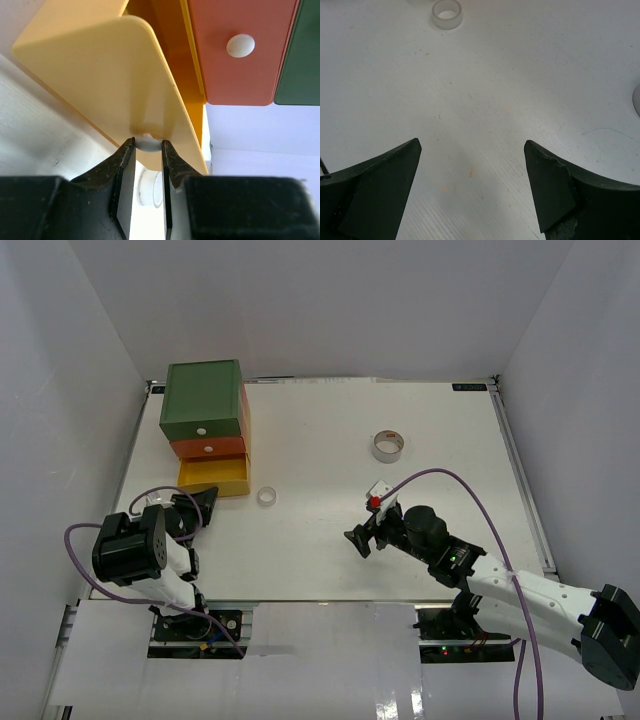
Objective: Sort the stationery into containers
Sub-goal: Open the drawer in the storage box.
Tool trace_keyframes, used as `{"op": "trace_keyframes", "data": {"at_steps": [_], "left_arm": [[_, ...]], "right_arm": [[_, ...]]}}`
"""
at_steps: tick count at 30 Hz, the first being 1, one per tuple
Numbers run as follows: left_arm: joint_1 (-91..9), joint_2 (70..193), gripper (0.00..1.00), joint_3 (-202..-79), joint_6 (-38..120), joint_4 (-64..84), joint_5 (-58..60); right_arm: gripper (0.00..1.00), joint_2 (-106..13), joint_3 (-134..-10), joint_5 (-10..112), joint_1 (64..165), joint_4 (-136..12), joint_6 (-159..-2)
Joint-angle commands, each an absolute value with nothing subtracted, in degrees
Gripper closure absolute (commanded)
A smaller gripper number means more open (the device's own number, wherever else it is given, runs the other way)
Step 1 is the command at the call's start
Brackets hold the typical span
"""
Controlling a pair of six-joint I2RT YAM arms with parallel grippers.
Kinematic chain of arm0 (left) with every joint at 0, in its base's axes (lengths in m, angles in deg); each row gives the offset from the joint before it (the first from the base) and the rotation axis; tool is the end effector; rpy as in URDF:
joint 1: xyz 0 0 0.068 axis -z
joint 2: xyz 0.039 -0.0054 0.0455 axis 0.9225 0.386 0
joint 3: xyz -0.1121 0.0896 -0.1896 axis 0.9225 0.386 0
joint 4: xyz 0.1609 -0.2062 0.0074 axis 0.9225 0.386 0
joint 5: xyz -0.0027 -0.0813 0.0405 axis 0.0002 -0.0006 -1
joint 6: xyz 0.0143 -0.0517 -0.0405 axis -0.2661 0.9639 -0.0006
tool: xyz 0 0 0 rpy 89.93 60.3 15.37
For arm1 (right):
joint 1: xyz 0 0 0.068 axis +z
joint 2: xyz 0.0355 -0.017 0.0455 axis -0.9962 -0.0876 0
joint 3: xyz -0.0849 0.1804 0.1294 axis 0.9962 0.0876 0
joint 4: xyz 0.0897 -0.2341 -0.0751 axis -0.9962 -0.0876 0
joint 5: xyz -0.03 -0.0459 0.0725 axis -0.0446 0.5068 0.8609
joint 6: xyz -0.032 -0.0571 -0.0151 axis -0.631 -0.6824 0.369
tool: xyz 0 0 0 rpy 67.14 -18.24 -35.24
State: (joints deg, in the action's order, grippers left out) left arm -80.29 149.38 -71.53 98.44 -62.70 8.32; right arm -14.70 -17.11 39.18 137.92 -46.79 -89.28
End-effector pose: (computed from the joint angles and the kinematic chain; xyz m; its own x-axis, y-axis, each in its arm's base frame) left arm 0.2112 0.0340 0.0629 -0.1259 -0.9503 -0.2847 -0.2236 0.3068 -0.9251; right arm 0.1476 0.1888 0.1908 -0.1209 -0.2102 -0.9701 -0.7557 0.6532 -0.0474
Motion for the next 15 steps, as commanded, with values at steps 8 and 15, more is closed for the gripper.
{"op": "trace_keyframes", "data": {"at_steps": [8,15], "left_arm": [[-80.48,142.55,0.83,-74.54,96.14,-46.63,7.05],[-80.56,138.07,0.83,-78.14,94.65,-31.33,5.74]], "right_arm": [[0.10,-14.02,-17.12,39.54,137.97,-44.13,-89.12],[0.10,-14.11,-17.12,39.63,137.97,-44.04,-89.12]]}}
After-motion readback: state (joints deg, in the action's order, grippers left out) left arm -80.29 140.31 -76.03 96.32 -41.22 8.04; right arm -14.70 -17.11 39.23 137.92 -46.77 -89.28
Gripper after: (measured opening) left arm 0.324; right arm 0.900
